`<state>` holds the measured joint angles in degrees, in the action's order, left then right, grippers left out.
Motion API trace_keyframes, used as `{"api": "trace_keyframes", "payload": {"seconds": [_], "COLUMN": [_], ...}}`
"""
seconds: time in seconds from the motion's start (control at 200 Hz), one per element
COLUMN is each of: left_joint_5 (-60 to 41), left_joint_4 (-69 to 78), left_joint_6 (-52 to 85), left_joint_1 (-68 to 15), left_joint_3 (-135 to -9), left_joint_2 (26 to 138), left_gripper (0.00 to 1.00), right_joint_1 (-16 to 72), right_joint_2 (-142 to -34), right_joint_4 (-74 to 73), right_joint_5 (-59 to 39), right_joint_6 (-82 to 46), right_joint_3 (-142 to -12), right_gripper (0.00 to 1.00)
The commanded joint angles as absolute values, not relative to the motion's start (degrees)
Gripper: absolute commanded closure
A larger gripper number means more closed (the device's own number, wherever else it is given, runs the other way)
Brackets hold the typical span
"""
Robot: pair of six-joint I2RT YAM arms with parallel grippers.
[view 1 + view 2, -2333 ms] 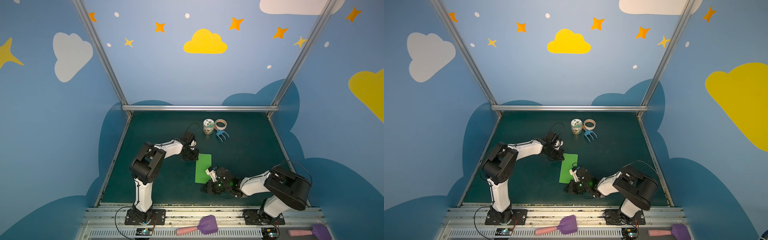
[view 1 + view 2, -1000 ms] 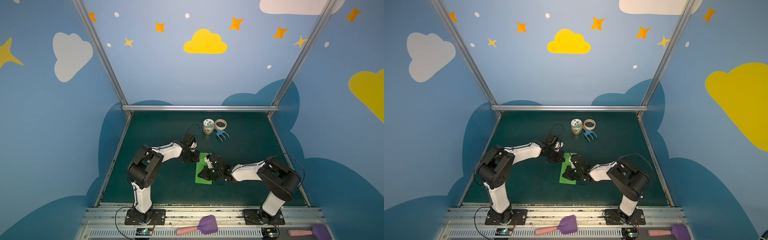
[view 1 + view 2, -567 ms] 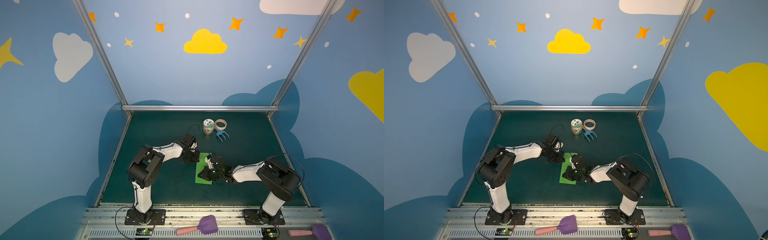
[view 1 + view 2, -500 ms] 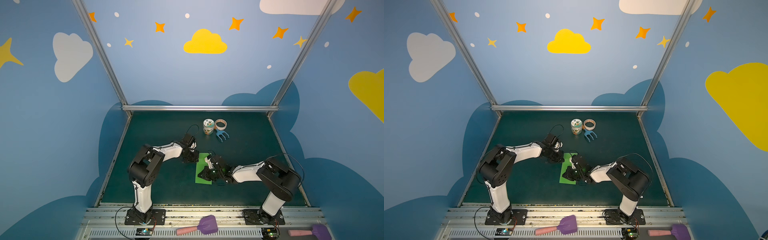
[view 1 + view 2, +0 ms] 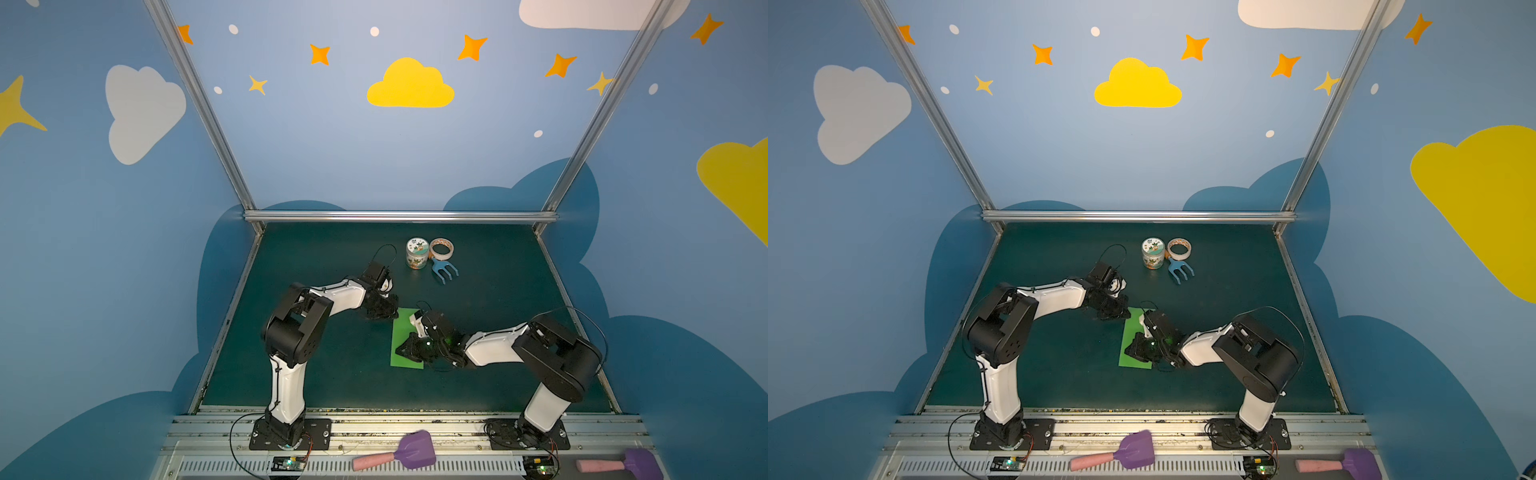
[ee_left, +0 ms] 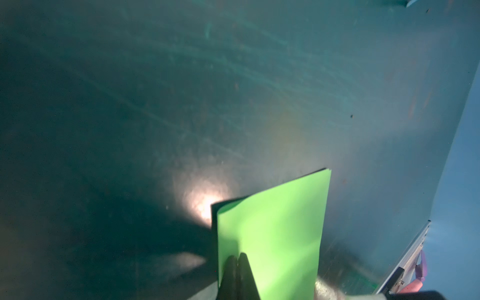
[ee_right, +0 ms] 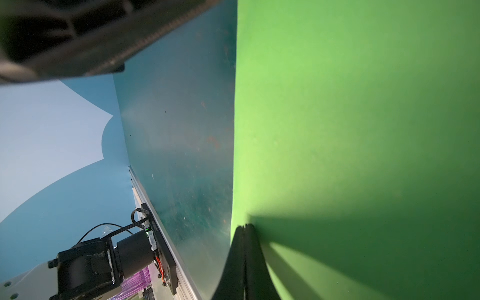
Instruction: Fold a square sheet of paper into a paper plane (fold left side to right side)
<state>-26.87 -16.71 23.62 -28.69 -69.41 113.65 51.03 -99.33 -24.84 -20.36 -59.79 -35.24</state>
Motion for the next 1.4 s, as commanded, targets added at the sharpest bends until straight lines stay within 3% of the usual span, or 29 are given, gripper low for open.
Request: {"api": "trace_keyframes", "payload": {"seconds": [0.0, 0.561, 0.921, 1.397], "left_joint_5": [-22.4, -20.4, -20.0, -27.3], "left_joint_4": [-19.1, -23.6, -33.3, -17.8], "left_joint_6": [21.7, 18.3, 15.0, 25.8], "left_joint_1": [-27.1, -22.7, -20.5, -28.8], "left_joint_3": [-69.6, -75.6, -90.0, -62.3], "left_joint_2": [117.1, 122.4, 122.9, 98.4], "left_gripper": [0.96, 0.96, 0.96, 0.96], "right_joint_1": [51.1, 51.1, 50.8, 48.3], "right_joint_2": [-101.8, -101.8, -102.0, -96.6], "right_joint_4": [-19.7, -19.8, -18.5, -7.5], "right_joint_5": [-19.4, -19.2, -19.9, -23.8], "right_joint_6": [-59.9, -60.1, -58.7, -49.9], "right_joint_3": [-33.0, -32.6, -33.0, -40.0], "right_gripper": [1.0, 1.0, 1.0, 1.0]}}
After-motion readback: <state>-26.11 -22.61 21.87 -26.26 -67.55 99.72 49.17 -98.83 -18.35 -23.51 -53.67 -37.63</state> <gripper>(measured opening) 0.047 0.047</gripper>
